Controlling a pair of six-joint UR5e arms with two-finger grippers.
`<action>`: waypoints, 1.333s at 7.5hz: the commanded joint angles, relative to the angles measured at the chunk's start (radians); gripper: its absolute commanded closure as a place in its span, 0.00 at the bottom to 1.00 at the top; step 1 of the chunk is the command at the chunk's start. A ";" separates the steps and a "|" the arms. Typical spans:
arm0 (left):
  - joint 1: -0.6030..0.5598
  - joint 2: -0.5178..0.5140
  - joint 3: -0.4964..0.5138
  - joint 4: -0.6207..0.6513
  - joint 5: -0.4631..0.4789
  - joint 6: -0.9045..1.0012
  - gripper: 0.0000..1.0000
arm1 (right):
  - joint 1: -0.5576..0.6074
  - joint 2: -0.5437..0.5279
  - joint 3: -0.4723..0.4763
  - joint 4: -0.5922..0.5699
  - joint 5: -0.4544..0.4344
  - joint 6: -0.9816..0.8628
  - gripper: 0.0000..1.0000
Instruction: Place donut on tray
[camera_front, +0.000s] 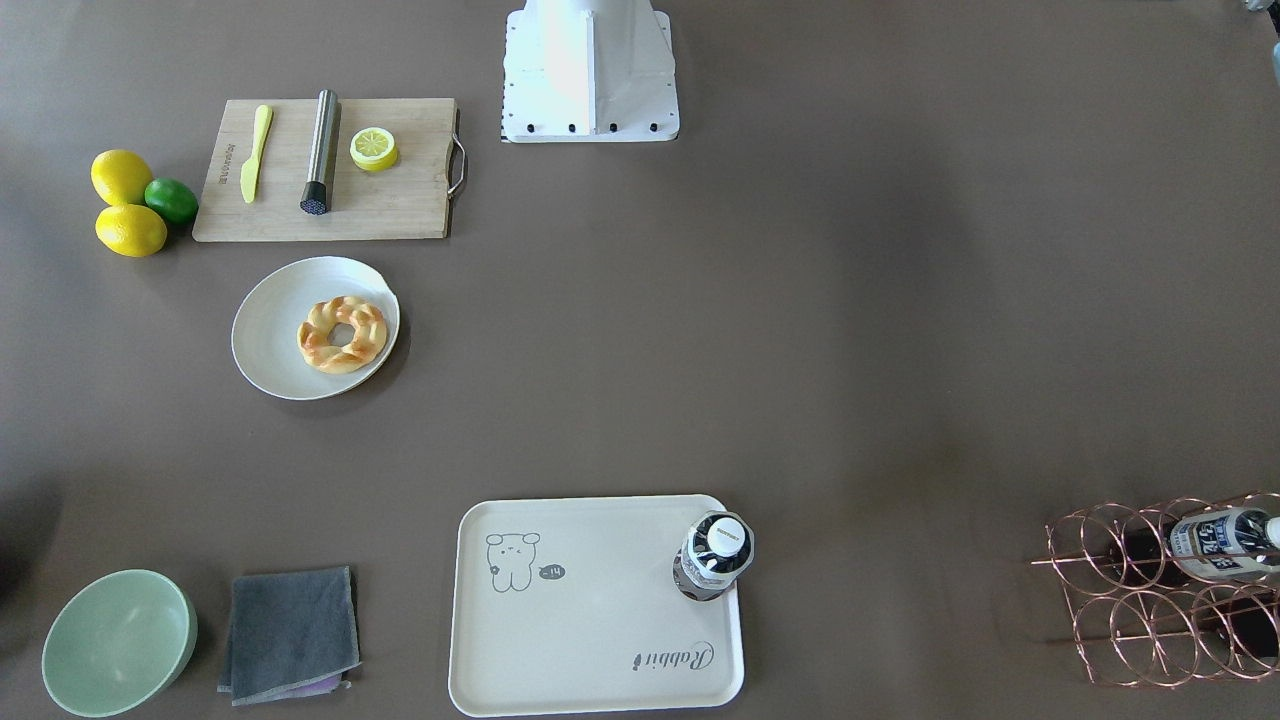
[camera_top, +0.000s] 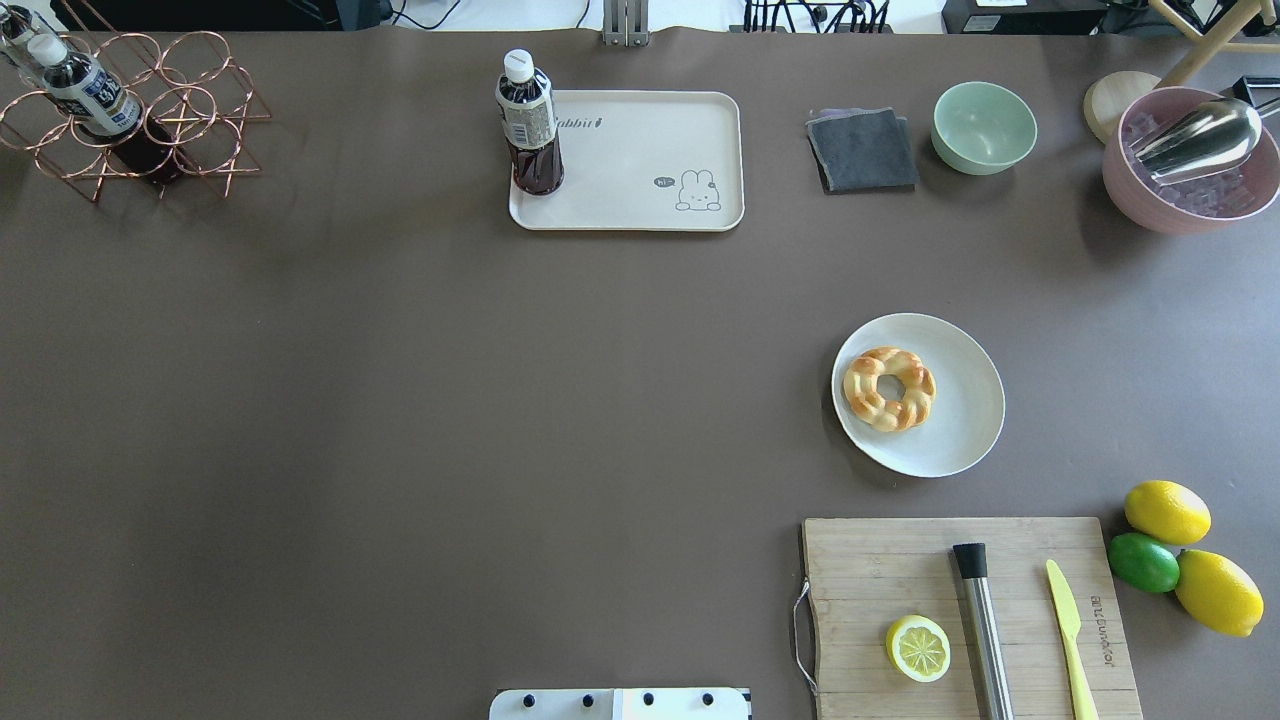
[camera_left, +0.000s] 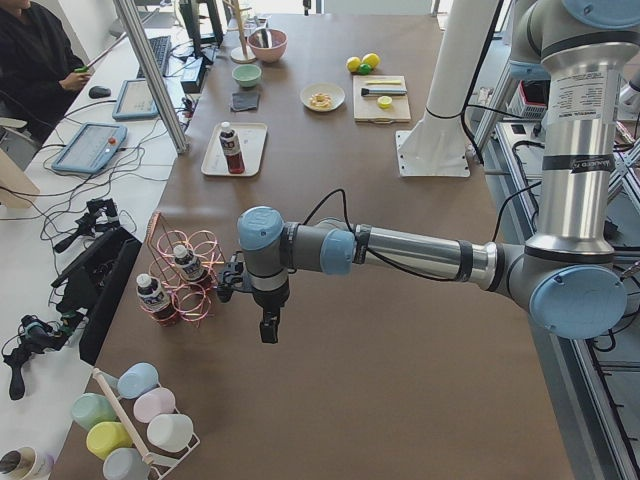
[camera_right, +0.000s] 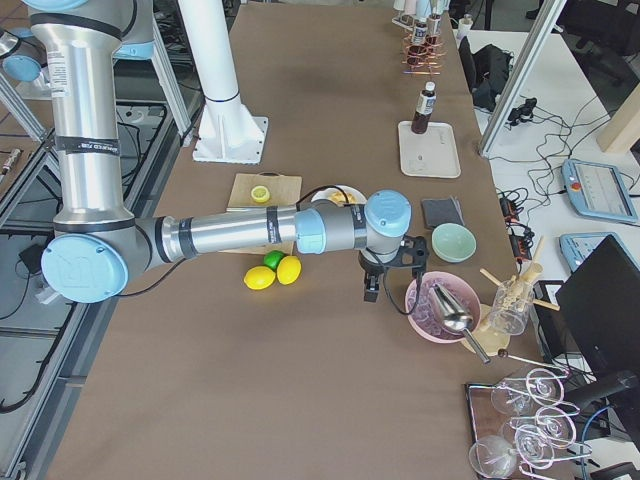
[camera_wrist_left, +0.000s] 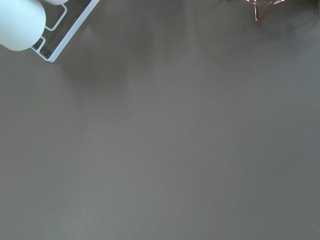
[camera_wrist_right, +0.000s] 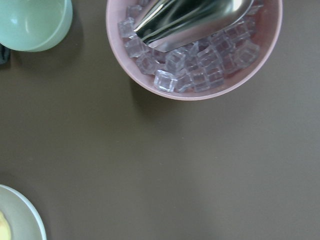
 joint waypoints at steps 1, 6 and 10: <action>0.011 0.001 0.002 0.000 0.000 0.000 0.02 | -0.165 0.012 0.071 0.302 -0.026 0.522 0.00; 0.011 -0.001 0.002 0.000 0.000 0.000 0.02 | -0.446 -0.004 0.039 0.529 -0.186 0.713 0.00; 0.011 -0.013 0.004 0.000 0.002 0.000 0.02 | -0.637 -0.004 -0.005 0.668 -0.328 0.928 0.00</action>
